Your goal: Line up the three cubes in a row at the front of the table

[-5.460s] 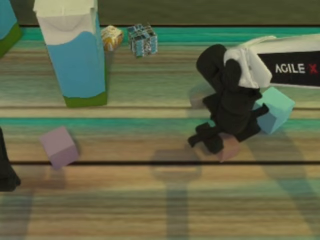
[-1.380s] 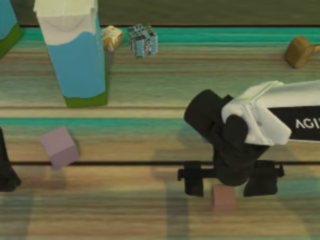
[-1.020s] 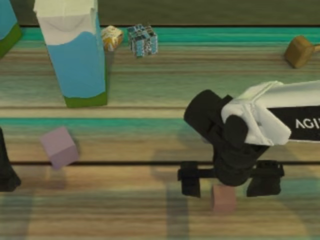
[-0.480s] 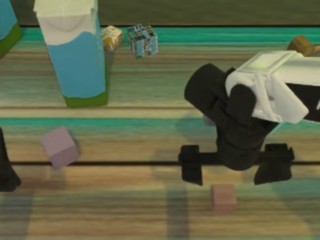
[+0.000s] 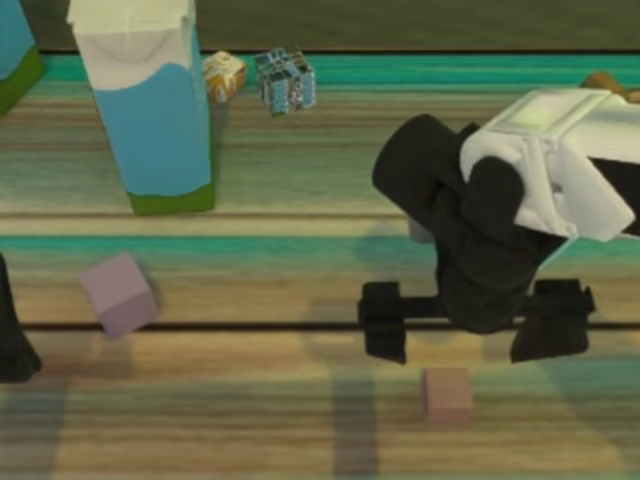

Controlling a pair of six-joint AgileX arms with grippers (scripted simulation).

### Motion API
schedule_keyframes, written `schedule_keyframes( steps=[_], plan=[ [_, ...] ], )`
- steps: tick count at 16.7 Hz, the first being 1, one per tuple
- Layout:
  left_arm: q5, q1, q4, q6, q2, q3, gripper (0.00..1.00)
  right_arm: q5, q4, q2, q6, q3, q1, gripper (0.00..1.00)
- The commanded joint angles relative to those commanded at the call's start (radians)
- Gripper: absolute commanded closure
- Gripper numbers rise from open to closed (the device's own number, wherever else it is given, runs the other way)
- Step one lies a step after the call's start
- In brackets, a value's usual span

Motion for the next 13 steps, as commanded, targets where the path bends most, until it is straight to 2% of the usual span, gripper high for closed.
schedule_keyframes(
  steps=[4,7,10,13],
  plan=[
    [0.002,-0.019,-0.091,0.073,0.141,0.129,0.0,-0.007,0.091,-0.145,-0.062,-0.121,0.009,0.0],
    [0.001,-0.042,-0.215,0.17,0.36,0.298,0.0,-0.014,0.204,-0.359,-0.142,-0.281,-0.007,0.0],
    [-0.001,-0.068,-0.365,0.286,0.651,0.493,0.0,-0.022,0.338,-0.636,-0.241,-0.484,-0.059,0.0],
    [-0.002,-0.098,-0.531,0.412,0.979,0.701,0.0,-0.031,0.482,-0.935,-0.354,-0.711,-0.154,0.0]
  ],
)
